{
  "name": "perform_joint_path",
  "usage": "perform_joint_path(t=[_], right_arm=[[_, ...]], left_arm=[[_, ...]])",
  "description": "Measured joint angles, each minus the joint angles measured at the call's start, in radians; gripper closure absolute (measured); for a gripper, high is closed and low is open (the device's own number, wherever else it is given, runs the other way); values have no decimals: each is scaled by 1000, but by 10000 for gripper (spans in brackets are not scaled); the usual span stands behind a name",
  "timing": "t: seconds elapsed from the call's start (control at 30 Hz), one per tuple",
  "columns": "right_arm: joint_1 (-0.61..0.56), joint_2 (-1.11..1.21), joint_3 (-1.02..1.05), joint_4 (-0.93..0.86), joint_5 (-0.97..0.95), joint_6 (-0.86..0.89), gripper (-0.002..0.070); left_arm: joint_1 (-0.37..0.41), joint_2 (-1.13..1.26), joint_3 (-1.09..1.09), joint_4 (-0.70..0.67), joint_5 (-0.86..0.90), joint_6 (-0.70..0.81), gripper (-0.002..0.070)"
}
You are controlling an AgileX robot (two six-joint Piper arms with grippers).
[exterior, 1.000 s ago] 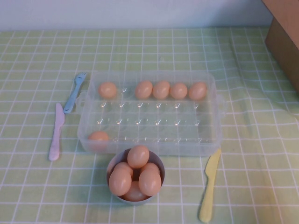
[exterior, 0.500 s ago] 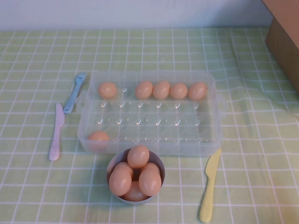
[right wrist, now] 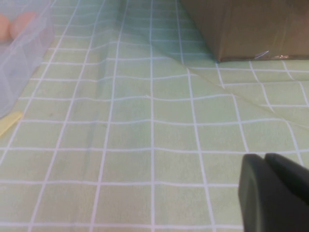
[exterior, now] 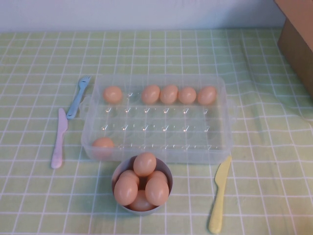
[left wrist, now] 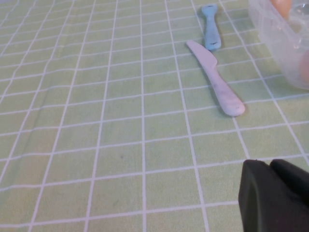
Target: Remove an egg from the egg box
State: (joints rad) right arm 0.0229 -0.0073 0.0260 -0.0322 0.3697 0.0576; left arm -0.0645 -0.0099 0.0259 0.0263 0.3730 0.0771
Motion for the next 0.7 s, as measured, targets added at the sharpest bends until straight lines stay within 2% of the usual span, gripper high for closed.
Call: perform_joint_path(t=[0.7], right_arm=[[0, 0, 0, 8, 0, 0, 694]], left_arm=[[0, 0, 0, 0, 0, 0, 675]])
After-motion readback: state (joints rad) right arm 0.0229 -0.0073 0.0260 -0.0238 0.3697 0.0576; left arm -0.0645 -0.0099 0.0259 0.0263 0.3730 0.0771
